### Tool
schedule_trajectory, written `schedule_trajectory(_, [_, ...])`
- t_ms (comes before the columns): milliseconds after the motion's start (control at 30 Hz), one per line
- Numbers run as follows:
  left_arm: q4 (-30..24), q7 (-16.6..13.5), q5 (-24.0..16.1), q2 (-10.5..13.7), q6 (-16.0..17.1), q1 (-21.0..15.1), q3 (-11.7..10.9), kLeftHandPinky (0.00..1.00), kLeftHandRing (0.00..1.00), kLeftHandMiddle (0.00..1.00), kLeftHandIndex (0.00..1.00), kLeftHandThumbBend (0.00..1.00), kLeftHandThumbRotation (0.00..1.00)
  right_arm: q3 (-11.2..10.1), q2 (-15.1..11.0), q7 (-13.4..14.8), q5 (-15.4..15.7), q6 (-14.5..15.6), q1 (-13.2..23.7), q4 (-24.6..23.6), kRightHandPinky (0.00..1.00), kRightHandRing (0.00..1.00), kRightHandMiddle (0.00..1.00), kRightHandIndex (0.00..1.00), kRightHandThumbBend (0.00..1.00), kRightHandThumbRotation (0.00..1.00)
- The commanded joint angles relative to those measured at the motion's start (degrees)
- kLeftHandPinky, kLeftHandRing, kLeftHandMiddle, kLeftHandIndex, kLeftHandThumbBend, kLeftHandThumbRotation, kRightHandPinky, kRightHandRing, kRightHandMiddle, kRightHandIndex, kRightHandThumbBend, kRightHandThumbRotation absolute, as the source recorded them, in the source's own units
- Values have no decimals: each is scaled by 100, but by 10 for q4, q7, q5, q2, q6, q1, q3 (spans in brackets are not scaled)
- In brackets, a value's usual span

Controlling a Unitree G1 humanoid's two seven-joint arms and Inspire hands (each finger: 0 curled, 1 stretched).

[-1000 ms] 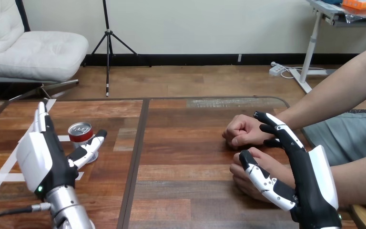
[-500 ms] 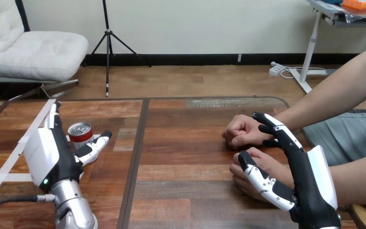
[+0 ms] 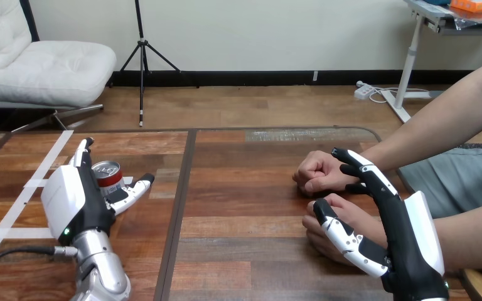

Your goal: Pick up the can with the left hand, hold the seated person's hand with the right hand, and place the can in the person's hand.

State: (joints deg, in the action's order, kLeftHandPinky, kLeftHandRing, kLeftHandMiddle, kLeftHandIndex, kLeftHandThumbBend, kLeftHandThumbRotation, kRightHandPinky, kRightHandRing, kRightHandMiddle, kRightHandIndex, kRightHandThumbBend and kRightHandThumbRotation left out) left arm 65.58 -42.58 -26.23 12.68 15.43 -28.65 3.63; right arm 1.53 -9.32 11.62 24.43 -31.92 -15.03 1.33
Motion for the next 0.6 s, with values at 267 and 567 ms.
schedule_trajectory(267, [24, 7, 6, 10, -12, -66, 10, 72, 83, 88, 88, 82, 31, -9, -7, -2, -10, 0, 24, -32, 73, 84, 87, 84, 46, 49])
schedule_trajectory(567, [34, 3, 2, 10, -13, -69, 17, 74, 83, 88, 89, 81, 31, -10, -7, -6, -14, -1, 23, -32, 74, 84, 87, 84, 46, 49])
